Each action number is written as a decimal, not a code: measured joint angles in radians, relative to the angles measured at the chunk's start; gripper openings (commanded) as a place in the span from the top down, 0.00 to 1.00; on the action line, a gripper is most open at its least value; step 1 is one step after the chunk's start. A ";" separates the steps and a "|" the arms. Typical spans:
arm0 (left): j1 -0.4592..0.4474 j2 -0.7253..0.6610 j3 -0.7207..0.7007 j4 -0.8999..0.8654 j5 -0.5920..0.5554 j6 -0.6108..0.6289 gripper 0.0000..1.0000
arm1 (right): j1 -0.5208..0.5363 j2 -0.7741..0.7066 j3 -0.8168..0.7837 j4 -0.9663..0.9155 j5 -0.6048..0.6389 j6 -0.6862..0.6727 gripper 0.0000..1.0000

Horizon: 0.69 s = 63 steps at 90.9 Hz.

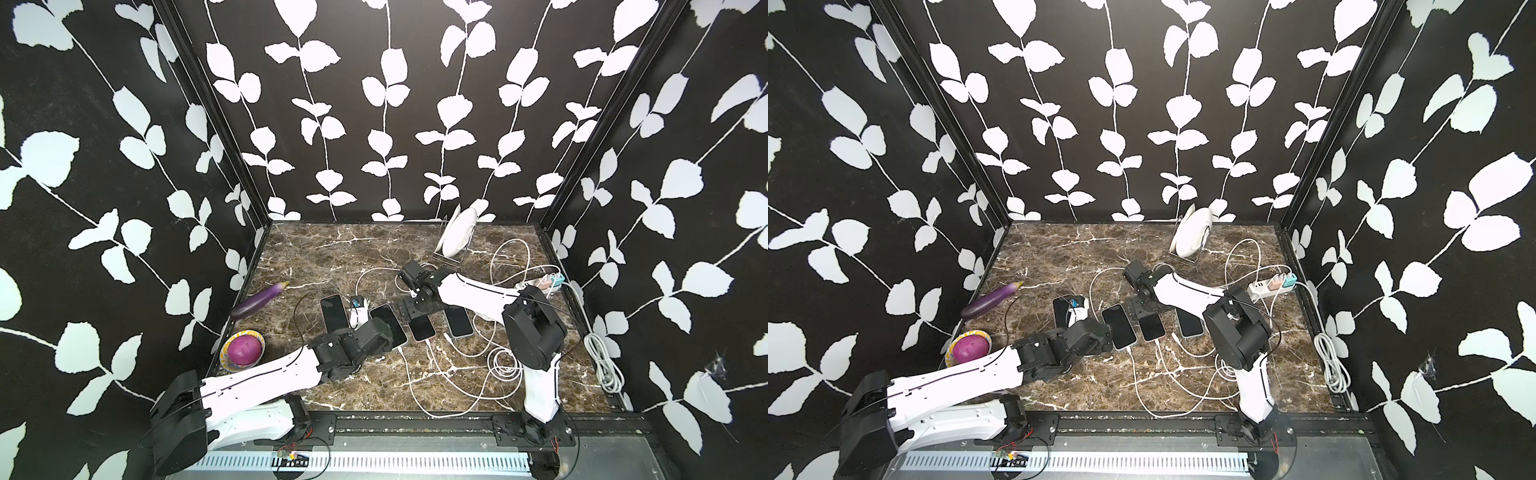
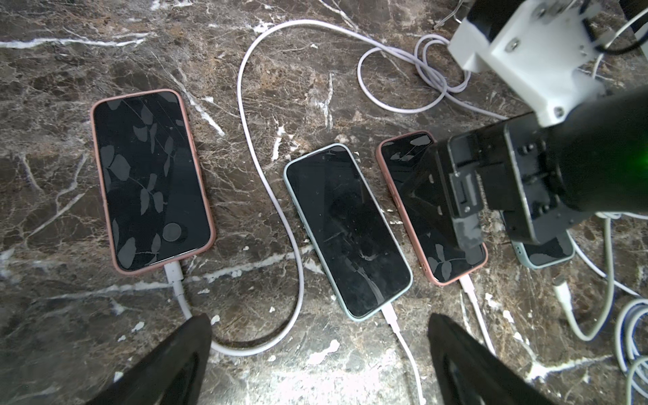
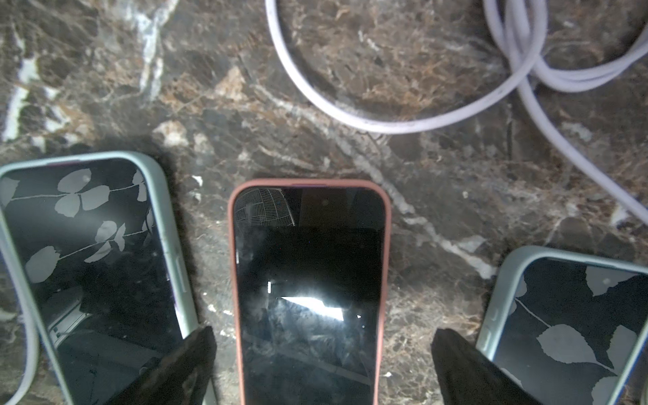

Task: Unplug the charging cable from the phone
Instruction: Pick up the phone at the center of the board.

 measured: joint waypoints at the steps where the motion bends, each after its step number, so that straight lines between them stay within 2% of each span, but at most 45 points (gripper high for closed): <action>1: 0.000 0.000 0.000 0.000 0.000 0.000 0.02 | 0.001 0.000 0.000 0.000 0.000 0.000 0.01; 32: 0.000 0.002 0.000 0.001 -0.005 0.004 0.02 | 0.007 0.023 -0.013 -0.007 0.012 -0.001 0.01; 63: 0.000 0.006 0.000 0.002 -0.005 0.005 0.02 | 0.016 0.036 -0.038 -0.002 0.008 0.001 0.06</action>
